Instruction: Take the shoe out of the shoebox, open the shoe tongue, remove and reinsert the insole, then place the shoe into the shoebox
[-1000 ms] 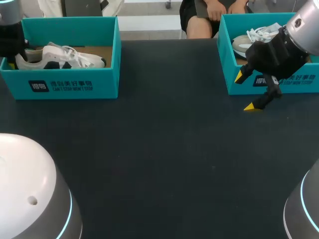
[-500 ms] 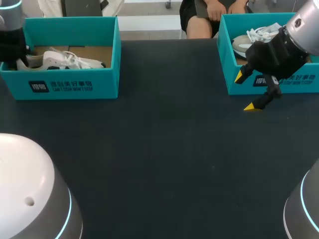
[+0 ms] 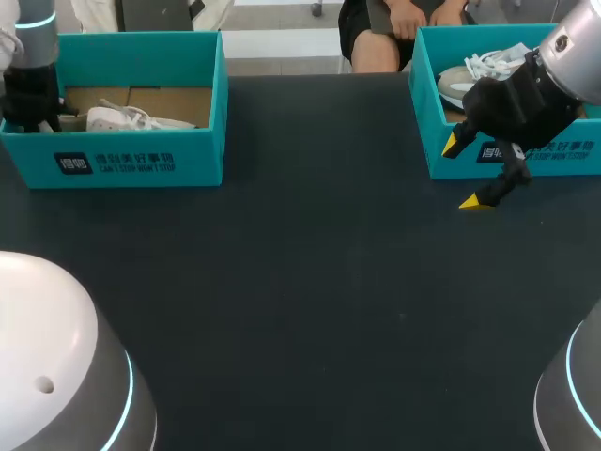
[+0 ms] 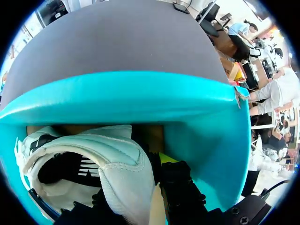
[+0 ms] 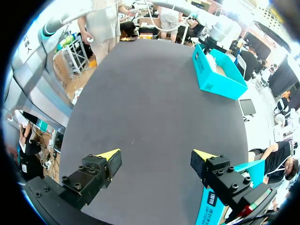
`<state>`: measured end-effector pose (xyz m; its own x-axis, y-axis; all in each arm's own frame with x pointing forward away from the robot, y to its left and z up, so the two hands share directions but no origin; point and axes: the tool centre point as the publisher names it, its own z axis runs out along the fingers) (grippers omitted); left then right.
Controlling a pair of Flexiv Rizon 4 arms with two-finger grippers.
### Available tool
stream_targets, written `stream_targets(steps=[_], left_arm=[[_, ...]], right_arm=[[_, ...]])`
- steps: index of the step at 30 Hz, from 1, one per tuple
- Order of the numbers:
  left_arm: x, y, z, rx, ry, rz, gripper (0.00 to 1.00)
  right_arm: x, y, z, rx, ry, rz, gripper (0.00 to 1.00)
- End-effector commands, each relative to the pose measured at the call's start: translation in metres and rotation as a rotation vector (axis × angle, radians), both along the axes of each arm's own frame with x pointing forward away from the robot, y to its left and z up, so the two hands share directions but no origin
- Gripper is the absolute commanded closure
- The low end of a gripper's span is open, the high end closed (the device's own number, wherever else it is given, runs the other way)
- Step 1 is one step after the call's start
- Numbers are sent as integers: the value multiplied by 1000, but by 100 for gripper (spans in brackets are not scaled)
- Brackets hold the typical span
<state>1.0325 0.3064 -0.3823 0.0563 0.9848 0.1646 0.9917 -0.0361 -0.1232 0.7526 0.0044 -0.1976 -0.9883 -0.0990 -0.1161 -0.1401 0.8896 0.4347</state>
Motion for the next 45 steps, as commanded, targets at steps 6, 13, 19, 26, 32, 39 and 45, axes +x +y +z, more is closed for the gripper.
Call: stream_targets(steps=[6,13,19,26,32,39,45], left_arm=[[5,-1,-1,-20,30,-16,38],[3,-1,16,-47,19,-25,46],[-1,-4,31,-64,0,-41,50],[-4,-4,46,-70,-17,-43,49],[-8,-4,50,-73,-11,-45,47],[-8,-5,48,-68,0,-51,46],[-11,-6,54,-83,0,-63,25]], right_arm=[[1,1,0,-3,1,-1,0],[1,1,0,-3,1,-1,0],[1,1,0,-3,1,-1,0],[1,1,0,-3,1,-1,0],[1,1,0,-3,1,-1,0],[1,1,0,-3,1,-1,0],[1,1,0,-3,1,-1,0]])
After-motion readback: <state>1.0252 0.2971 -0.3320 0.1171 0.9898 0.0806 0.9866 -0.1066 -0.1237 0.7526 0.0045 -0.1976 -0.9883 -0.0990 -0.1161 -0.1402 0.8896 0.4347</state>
